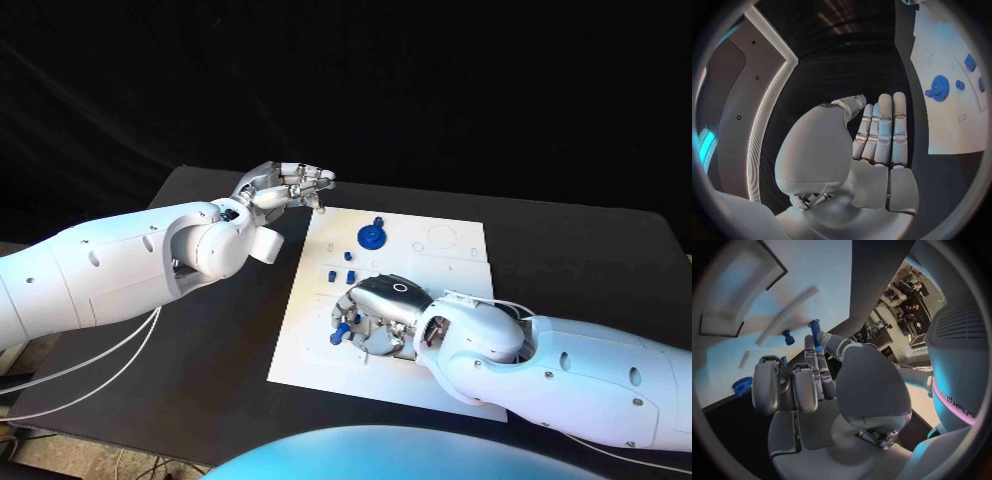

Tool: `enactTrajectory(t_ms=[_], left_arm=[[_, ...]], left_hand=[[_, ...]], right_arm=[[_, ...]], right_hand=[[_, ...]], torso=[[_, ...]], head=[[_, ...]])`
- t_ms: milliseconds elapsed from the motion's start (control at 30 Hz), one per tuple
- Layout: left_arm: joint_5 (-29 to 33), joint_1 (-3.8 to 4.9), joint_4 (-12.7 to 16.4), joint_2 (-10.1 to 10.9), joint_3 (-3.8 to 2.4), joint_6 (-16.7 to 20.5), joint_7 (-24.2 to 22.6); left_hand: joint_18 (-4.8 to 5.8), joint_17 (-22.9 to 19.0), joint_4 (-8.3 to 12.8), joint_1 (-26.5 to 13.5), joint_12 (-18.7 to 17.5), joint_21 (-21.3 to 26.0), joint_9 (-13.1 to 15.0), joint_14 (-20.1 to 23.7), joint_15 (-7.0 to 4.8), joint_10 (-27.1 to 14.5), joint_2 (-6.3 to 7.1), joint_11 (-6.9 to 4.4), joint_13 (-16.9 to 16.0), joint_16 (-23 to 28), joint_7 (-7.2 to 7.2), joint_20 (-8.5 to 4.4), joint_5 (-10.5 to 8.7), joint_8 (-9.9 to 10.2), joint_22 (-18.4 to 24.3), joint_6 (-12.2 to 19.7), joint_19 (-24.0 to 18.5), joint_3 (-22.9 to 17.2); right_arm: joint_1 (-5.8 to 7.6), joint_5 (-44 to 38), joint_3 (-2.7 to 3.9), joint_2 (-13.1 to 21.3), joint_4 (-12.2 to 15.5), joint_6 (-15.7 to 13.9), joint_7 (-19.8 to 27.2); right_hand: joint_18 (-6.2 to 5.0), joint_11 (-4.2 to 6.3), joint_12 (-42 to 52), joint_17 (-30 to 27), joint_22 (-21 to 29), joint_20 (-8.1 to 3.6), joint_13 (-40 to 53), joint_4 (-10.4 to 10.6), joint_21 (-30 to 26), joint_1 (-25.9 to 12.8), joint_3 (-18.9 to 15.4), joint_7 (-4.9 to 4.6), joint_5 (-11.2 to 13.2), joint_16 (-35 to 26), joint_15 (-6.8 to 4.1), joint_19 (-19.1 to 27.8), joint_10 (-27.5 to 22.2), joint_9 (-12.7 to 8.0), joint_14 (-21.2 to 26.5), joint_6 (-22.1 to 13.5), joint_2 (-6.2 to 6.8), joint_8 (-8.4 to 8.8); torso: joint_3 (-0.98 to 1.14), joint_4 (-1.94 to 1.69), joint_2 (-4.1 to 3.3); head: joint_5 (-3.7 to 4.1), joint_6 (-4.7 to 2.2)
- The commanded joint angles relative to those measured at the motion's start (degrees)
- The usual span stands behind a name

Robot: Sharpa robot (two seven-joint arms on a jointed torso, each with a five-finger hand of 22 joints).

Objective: Assemble the parts on the task board

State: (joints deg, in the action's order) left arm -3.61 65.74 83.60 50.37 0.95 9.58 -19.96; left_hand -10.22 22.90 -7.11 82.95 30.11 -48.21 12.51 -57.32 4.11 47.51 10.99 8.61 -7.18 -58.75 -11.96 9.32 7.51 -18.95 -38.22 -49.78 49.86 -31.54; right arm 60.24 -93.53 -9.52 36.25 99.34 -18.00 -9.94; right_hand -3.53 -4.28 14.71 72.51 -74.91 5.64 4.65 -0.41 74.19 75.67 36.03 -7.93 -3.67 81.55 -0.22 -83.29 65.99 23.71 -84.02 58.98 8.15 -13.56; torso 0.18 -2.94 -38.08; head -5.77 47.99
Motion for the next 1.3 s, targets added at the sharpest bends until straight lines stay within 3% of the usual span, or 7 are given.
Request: enactTrajectory(t_ms=[33, 567, 667, 733, 833, 1167, 1300], left_arm=[[-0.13, 0.03, 0.03, -0.10, -0.03, -0.74, -0.18], [-0.13, 0.03, 0.06, 0.00, -0.03, -0.78, -0.13], [-0.13, 0.03, 0.08, 0.03, -0.03, -0.78, -0.12], [-0.13, 0.03, 0.09, 0.06, -0.03, -0.64, -0.07], [-0.13, 0.03, 0.11, 0.10, -0.03, -0.55, -0.02], [-0.13, 0.04, 0.15, 0.25, -0.03, -0.43, 0.12], [-0.13, 0.04, 0.16, 0.25, -0.03, -0.44, 0.14]], left_hand=[[-0.25, -0.05, 0.10, -0.37, -0.08, -0.03, -0.01, 0.20, 0.04, -0.29, -0.37, -0.07, 0.08, -0.01, 0.07, 0.11, 0.34, -0.19, -0.06, 0.53, -0.30, -0.08], [-0.25, -0.05, 0.10, -0.37, -0.08, -0.03, -0.01, 0.20, 0.04, -0.29, -0.37, -0.07, 0.08, -0.01, 0.07, 0.11, 0.34, -0.19, -0.06, 0.53, -0.30, -0.08], [-0.25, -0.05, 0.10, -0.37, -0.08, -0.03, -0.01, 0.20, 0.04, -0.29, -0.37, -0.07, 0.08, -0.01, 0.07, 0.11, 0.34, -0.19, -0.06, 0.53, -0.30, -0.08], [-0.25, -0.06, 0.10, -0.39, -0.06, -0.02, -0.02, 0.22, 0.05, -0.33, -0.39, -0.06, 0.09, -0.03, 0.06, 0.13, 0.35, -0.19, -0.06, 0.58, -0.32, -0.09], [-0.26, -0.07, 0.12, -0.38, -0.03, 0.00, -0.04, 0.24, 0.05, -0.39, -0.40, -0.05, 0.10, -0.05, 0.04, 0.14, 0.36, -0.15, -0.07, 0.71, -0.34, -0.12], [-0.27, -0.08, 0.24, -0.27, 0.01, -0.02, -0.08, 0.27, 0.05, -0.50, -0.38, -0.03, 0.13, -0.08, 0.00, 0.14, 0.36, -0.08, -0.09, 0.93, -0.33, -0.17], [-0.27, -0.08, 0.24, -0.27, 0.01, -0.02, -0.08, 0.27, 0.05, -0.50, -0.38, -0.03, 0.13, -0.08, 0.00, 0.14, 0.36, -0.08, -0.09, 0.93, -0.33, -0.17]], right_arm=[[-0.24, -2.08, -0.06, -0.27, -0.21, 1.48, -1.16], [-0.94, -5.79, -0.09, -1.28, -0.58, 2.35, -2.67], [-0.97, -5.67, -0.11, -1.37, -0.51, 2.13, -2.30], [-0.98, -5.33, -0.12, -1.39, -0.48, 1.75, -1.83], [-0.99, -5.09, -0.13, -1.35, -0.48, 1.38, -1.53], [-0.99, -4.92, -0.15, -1.08, -0.31, -1.10, -2.07], [-1.01, -4.39, -0.15, -0.48, 0.28, -4.95, -1.46]], right_hand=[[0.13, 0.05, -0.38, -0.06, -9.06, -0.01, -0.01, -0.15, 0.01, -0.38, -0.07, -0.03, -0.25, 0.26, -0.01, 0.11, 0.17, 2.44, -2.57, 0.36, -0.09, -0.66], [0.03, 0.00, -0.83, -0.28, -8.93, 0.04, -0.04, -0.19, -0.48, -1.11, -0.25, -0.08, -0.43, 0.15, 0.03, 0.33, 0.09, 2.45, -2.50, -0.04, 0.41, -0.55], [-0.03, -0.59, -1.70, -0.47, -8.83, 0.34, -0.15, -0.03, -0.95, -2.60, -0.64, -0.98, -1.67, 0.06, 0.54, 0.54, -0.66, 1.79, -2.41, -2.40, 2.02, 0.90], [-0.12, -1.27, -2.41, -0.57, -8.65, 0.81, -0.28, 0.36, -1.61, -4.21, -1.74, -1.53, -2.72, 0.03, 1.07, 0.82, -2.04, 0.99, -2.33, -4.94, 3.92, 2.60], [-0.29, -1.28, -2.59, -0.74, -8.46, 1.02, -0.21, 0.57, -2.29, -5.10, -2.95, -1.32, -2.73, -0.03, 1.13, 1.09, -3.25, 0.26, -2.25, -7.22, 5.19, 4.23], [-0.45, -1.05, -2.21, -1.12, -8.23, 0.96, 0.08, 0.59, -3.08, -4.91, -3.70, -1.22, -2.51, -0.20, 0.96, 1.37, -4.26, -0.35, -2.12, -9.00, 5.04, 5.50], [-0.55, -1.10, -2.17, -1.38, -8.05, 0.95, 0.12, 0.74, -3.60, -5.11, -4.05, -1.29, -2.58, -0.33, 0.97, 1.57, -4.71, -0.46, -2.05, -9.16, 5.15, 5.66]], torso=[[0.09, 0.00, -0.01], [-0.05, -0.03, 0.00], [-0.08, -0.02, 0.01], [-0.08, -0.02, 0.03], [-0.09, -0.03, 0.04], [-0.04, -0.01, 0.03], [-0.04, 0.00, 0.01]], head=[[0.02, 0.09], [-0.11, 0.21], [-0.13, 0.23], [-0.17, 0.22], [-0.14, 0.18], [-0.10, 0.18], [0.00, 0.17]])
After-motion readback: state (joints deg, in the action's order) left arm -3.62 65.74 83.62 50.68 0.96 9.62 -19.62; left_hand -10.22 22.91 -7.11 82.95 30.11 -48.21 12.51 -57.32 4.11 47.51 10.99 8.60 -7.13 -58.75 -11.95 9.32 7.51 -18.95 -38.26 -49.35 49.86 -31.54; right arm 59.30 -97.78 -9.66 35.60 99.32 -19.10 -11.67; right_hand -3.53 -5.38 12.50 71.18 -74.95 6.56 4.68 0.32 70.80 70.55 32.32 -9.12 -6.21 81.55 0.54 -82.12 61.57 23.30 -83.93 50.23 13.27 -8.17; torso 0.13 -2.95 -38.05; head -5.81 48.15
